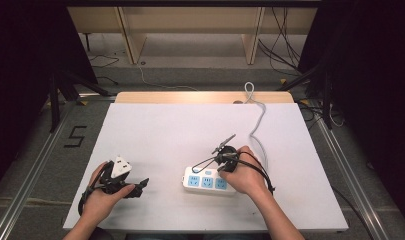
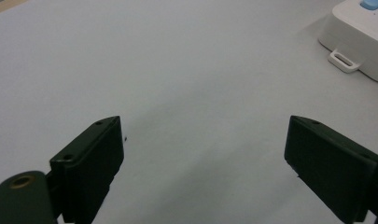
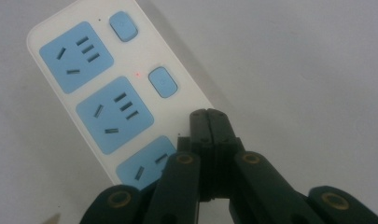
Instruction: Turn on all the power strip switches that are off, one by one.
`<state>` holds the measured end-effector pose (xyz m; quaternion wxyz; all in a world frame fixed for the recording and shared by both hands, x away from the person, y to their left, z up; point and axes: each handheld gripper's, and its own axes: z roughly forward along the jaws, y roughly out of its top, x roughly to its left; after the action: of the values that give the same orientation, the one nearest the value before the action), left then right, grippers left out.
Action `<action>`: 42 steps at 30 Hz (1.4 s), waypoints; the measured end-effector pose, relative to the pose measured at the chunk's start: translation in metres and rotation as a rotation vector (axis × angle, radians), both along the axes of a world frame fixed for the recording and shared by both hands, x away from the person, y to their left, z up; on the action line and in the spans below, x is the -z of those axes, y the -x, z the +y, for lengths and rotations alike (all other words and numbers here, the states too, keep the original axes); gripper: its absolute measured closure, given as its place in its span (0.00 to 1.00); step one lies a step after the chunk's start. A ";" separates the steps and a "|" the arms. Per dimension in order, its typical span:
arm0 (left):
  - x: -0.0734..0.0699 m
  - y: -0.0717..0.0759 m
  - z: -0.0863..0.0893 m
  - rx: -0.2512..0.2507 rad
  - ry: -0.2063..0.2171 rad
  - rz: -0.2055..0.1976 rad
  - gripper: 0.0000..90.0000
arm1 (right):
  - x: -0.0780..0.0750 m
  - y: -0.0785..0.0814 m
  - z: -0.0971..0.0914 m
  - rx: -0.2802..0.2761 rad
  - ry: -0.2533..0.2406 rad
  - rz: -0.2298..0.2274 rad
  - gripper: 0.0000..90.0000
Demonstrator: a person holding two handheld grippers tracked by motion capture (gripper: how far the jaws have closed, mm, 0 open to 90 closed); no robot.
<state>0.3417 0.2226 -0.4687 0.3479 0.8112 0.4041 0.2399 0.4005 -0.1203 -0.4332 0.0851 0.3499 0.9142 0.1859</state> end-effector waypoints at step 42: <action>0.000 -0.001 0.000 0.008 -0.007 0.002 0.13 | 0.003 -0.001 -0.003 0.026 -0.020 0.021 1.00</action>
<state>0.3423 0.2226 -0.4688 0.3455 0.8145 0.4002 0.2390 0.4010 -0.1229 -0.4363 0.0743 0.3647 0.9085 0.1903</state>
